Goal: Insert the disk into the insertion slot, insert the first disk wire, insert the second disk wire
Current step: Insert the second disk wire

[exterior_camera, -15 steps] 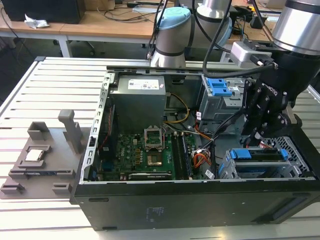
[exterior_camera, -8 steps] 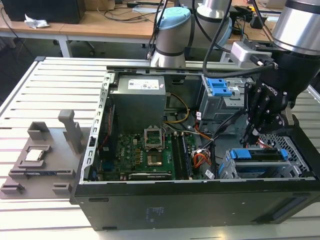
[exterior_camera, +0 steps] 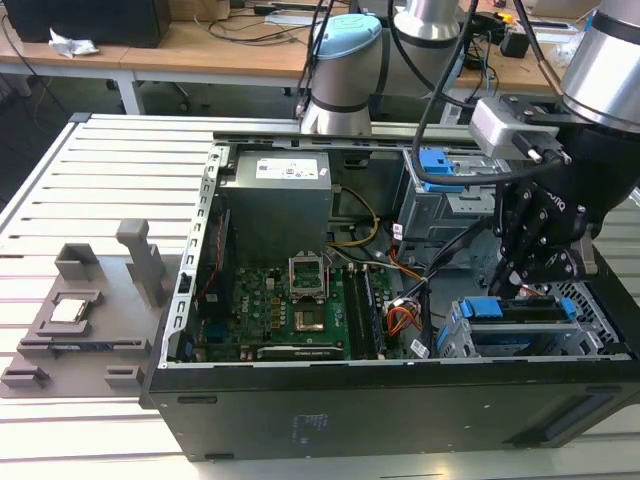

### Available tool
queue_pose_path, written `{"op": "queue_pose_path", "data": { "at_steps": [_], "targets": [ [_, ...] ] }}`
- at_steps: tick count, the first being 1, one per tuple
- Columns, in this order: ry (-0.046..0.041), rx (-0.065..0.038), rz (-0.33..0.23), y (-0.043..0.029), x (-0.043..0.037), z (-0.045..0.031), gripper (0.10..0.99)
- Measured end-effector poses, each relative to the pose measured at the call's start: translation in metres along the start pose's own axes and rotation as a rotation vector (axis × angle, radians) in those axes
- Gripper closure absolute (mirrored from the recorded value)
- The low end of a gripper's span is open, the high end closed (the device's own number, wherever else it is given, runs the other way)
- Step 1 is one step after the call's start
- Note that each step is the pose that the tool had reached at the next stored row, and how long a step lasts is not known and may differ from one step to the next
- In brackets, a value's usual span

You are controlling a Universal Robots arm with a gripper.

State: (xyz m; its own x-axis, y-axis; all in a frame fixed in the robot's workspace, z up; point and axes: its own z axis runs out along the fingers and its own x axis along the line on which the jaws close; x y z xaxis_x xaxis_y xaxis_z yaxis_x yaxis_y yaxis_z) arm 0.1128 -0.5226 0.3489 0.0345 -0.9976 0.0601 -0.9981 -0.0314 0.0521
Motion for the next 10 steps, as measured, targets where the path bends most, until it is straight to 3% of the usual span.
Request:
{"op": "queue_pose_path", "data": {
  "at_steps": [2,10],
  "targets": [
    [-0.0041,-0.003,-0.001,-0.0052,0.0053,0.0007,0.937],
    [-0.0047,-0.004,-0.001,-0.0113,0.0053,0.0035,0.937]
  ]
}}
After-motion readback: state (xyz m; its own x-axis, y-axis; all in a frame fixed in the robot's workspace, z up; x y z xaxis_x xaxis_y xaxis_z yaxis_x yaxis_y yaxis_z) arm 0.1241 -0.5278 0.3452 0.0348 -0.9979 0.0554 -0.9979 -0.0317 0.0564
